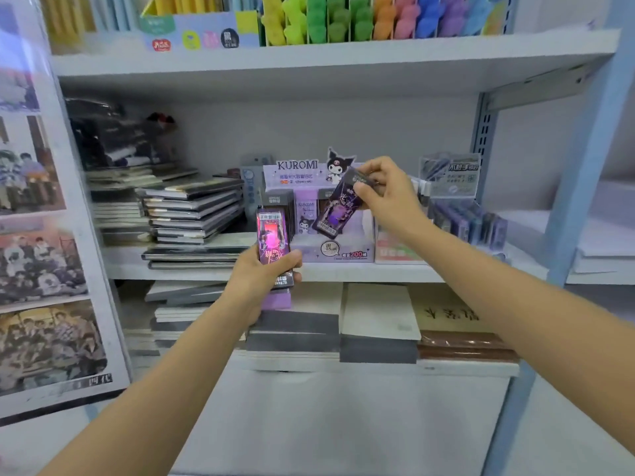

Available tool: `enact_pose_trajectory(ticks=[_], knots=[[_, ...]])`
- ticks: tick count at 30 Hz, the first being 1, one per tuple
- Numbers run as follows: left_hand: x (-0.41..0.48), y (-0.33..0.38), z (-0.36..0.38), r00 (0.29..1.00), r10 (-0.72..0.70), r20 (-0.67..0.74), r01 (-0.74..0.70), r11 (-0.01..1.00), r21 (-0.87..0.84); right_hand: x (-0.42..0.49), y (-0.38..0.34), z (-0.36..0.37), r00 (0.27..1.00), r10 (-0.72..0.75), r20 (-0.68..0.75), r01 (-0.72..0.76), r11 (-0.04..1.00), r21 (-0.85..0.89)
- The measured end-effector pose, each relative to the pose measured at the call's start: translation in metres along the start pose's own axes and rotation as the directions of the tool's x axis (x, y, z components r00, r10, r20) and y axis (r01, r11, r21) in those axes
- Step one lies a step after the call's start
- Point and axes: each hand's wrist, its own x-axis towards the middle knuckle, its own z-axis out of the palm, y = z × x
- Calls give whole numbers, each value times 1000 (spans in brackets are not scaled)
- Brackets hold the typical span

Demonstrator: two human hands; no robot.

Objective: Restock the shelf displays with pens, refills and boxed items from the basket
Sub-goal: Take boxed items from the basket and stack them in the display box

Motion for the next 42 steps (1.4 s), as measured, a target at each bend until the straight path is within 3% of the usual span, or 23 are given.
enact_pose_trajectory(ticks=[7,19,26,30,32,34,37,39,42], knots=[[28,6,2,1000,-1,26,0,999,51,43,22,19,995,-76,61,94,928,-362],[40,-2,-5,999,-12,51,10,999,41,75,28,32,951,57,305,125,830,-544],[37,1,-2,999,-26,38,24,999,39,67,46,45,988,-74,135,142,780,-609],[34,4,1,999,-16,41,14,999,53,63,45,44,990,-68,123,132,743,-656],[32,5,2,998,-19,55,15,997,71,60,38,40,987,-109,115,156,805,-573],[31,6,4,997,-19,81,9,993,116,52,28,38,984,-138,115,169,928,-332],[30,9,7,994,-16,112,-4,984,180,36,18,39,955,-120,270,130,991,-17],[28,11,10,992,-18,126,-5,983,185,27,19,40,929,-109,353,101,994,41],[27,14,10,991,-48,126,34,993,115,24,27,37,944,-61,323,32,995,94]])
